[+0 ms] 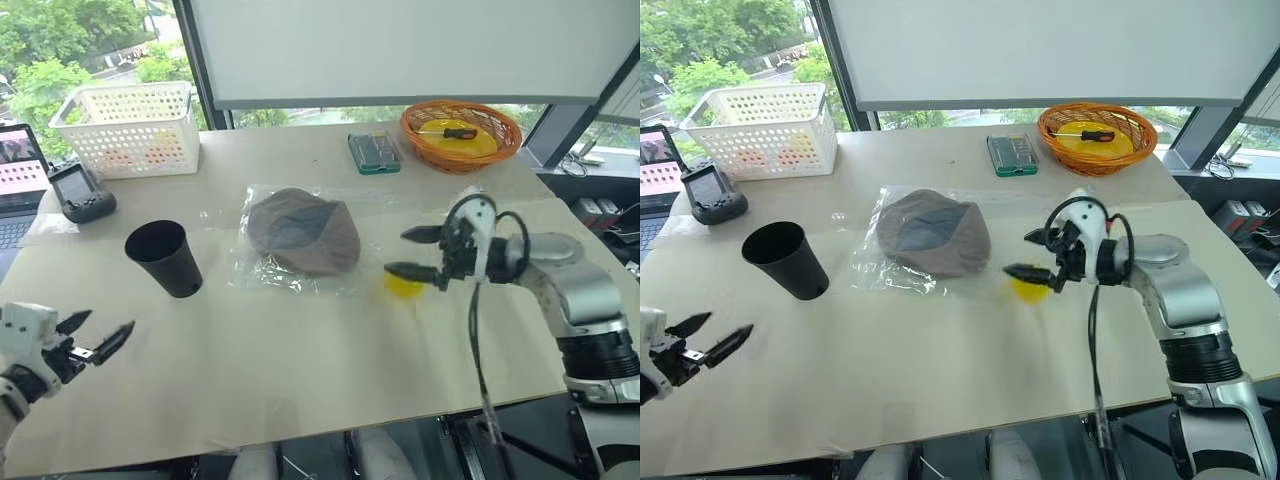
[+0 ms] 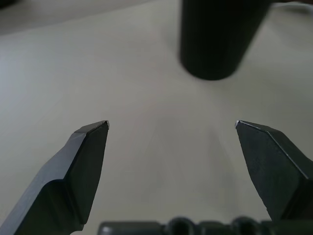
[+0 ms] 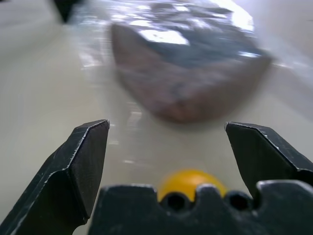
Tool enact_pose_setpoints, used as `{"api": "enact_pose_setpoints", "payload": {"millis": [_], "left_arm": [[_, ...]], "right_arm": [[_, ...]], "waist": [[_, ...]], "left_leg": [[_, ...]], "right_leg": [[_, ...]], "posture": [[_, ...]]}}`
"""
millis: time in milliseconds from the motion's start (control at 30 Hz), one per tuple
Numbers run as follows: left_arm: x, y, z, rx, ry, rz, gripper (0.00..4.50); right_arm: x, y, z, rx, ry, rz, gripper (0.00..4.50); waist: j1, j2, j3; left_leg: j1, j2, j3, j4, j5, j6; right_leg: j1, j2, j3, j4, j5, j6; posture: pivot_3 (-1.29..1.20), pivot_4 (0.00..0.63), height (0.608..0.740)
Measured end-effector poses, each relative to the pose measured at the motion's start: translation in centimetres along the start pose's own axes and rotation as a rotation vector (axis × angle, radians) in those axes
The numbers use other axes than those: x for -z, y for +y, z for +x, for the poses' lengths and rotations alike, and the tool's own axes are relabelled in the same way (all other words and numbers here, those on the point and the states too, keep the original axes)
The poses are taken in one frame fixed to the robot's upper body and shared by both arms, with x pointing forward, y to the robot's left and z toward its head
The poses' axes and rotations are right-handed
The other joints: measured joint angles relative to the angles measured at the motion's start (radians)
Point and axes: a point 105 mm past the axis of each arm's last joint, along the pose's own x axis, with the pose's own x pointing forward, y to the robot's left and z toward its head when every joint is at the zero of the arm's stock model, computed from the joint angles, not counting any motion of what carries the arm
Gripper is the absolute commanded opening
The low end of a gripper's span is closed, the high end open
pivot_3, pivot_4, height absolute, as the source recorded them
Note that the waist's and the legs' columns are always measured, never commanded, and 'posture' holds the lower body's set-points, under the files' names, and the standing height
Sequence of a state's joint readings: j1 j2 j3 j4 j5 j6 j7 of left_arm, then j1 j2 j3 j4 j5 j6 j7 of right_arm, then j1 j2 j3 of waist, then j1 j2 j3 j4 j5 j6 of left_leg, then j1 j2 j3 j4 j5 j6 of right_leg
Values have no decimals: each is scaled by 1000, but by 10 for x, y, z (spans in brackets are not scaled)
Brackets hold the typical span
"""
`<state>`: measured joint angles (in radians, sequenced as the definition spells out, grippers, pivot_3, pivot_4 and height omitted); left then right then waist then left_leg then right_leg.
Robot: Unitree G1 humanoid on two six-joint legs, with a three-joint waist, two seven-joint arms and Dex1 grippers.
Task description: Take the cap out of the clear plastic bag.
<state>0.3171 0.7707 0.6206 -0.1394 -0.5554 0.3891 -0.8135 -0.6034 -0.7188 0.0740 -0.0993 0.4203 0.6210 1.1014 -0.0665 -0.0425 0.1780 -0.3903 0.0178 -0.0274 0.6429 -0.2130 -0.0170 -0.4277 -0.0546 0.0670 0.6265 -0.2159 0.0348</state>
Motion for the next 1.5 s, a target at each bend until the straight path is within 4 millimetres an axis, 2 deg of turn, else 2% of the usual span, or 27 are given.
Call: {"api": "enact_pose_setpoints", "payload": {"millis": [133,267,367,567,700,800,900,1033,1133,1300,1500], "left_arm": [[-14,-18,11,60,-43,43,4450],[-5,-33,34,61,-58,-18,4450],[-1,-31,36,36,-44,-20,4450],[-15,-17,50,-27,-86,-9,4450],[-21,-23,65,-1,-109,-15,4450],[-31,-33,85,37,-150,-51,4450],[-28,-41,99,56,-140,-80,4450],[-16,-30,115,-30,-99,-98,4450],[-13,-26,120,-55,-88,-102,4450],[-13,-36,129,-32,-94,-82,4450],[-15,-40,134,-28,-100,-79,4450]], "right_arm": [[-15,24,19,-110,-47,-46,4500],[-16,43,45,-144,-47,-83,4500],[-15,41,46,-111,-34,-91,4500],[-11,31,46,-32,-10,-101,4500],[-6,27,45,3,13,-102,4500],[-3,27,45,5,22,-101,4500],[-1,27,45,5,26,-99,4500],[0,28,44,4,29,-96,4500],[0,29,44,4,27,-100,4500],[-2,27,42,21,20,-102,4500],[-1,25,41,38,19,-96,4500]], "waist": [[-1,0,0],[5,-1,0],[8,-1,0],[22,-1,0],[25,-1,0],[31,-1,0],[22,-1,0],[21,-1,0],[23,-1,0],[25,-2,0],[25,-2,0]], "left_leg": [[0,1,0,0,-2,1],[0,0,0,0,-2,1],[0,-1,0,1,-2,1],[1,-1,0,1,-1,1],[1,-1,0,1,-1,1],[1,-2,0,2,-1,1],[1,-2,0,2,-1,1],[1,-2,0,1,-1,1],[1,-2,0,2,-1,1],[1,-2,0,2,-1,1],[1,-3,0,2,-1,1]], "right_leg": [[-1,1,0,1,1,-2],[0,0,0,2,1,-2],[0,-1,0,2,2,-4],[0,0,0,2,2,-4],[1,0,0,2,2,-4],[1,0,0,2,3,-4],[1,0,0,2,3,-5],[1,0,0,3,3,-5],[1,0,0,3,3,-5],[1,-1,0,3,4,-5],[2,-1,0,3,4,-5]], "posture": [[0,150,736],[0,150,736],[0,150,736],[0,150,736],[0,150,736],[0,150,736],[0,150,736],[0,150,736],[0,150,736],[0,150,736],[0,150,736]]}}
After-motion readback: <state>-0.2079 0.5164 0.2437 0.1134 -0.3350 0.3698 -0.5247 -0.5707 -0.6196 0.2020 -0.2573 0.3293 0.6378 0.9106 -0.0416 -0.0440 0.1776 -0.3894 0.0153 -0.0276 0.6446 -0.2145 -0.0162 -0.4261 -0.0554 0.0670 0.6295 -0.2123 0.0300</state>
